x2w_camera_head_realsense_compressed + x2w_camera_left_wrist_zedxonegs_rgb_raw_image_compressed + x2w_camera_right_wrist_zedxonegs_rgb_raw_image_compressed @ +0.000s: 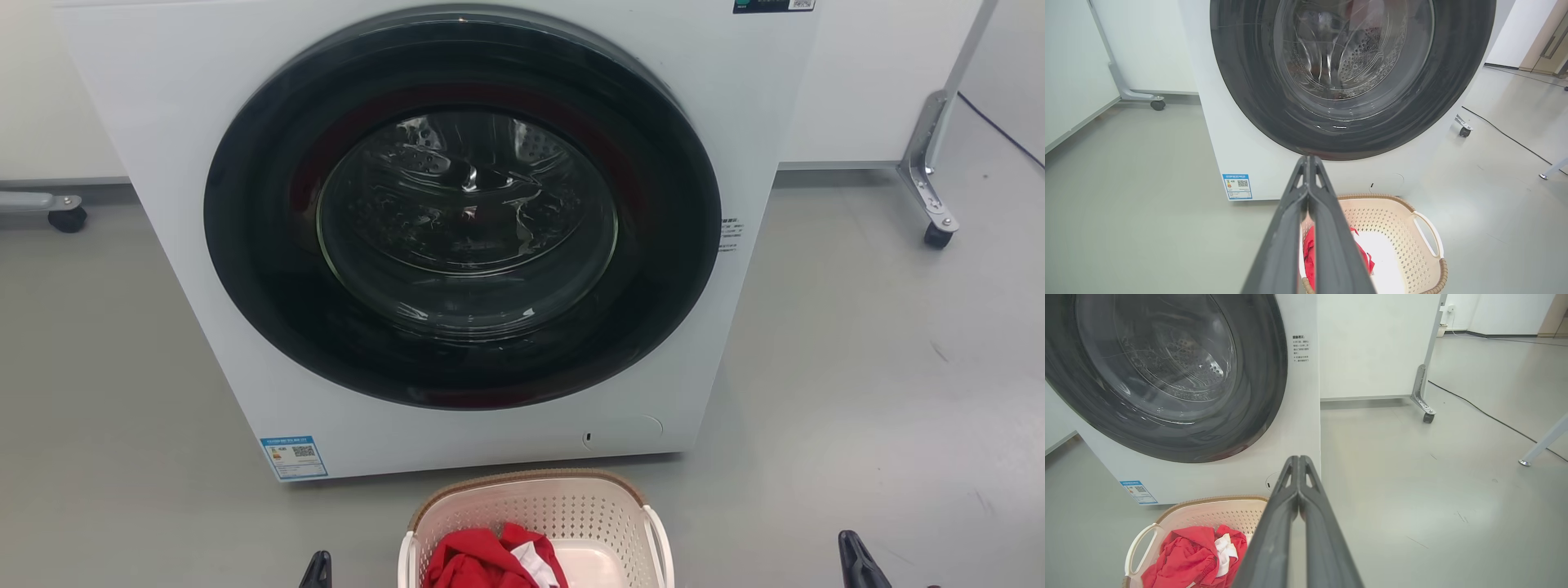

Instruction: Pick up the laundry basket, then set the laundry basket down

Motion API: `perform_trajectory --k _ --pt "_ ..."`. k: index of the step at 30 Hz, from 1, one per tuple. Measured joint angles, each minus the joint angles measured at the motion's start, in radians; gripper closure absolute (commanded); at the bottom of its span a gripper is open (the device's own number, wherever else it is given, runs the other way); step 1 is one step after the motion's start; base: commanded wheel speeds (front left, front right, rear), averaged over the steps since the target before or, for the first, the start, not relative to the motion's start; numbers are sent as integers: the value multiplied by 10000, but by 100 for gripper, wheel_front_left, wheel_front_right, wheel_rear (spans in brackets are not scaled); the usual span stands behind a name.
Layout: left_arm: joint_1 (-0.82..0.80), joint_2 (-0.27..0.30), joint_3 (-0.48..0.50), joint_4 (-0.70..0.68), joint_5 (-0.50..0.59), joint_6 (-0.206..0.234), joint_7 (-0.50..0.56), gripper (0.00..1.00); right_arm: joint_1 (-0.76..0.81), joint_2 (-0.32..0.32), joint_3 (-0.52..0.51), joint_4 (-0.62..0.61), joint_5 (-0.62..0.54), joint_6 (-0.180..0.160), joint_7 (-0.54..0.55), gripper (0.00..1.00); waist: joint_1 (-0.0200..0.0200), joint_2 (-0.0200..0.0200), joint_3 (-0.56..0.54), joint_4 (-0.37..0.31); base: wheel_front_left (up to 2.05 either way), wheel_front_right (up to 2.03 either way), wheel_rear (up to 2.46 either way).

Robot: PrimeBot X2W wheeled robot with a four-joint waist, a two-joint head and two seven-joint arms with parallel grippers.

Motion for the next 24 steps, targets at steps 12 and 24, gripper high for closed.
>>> perform_trajectory --k 12,24 --pt "-88 -123 445 209 -1781 -311 451 100 -81 207 -558 115 1745 314 531 100 0 0 39 40 0 0 0" --pt "-314 -213 890 355 -3379 -591 861 100 -259 435 -1076 209 3342 591 980 100 0 0 68 75 0 0 0"
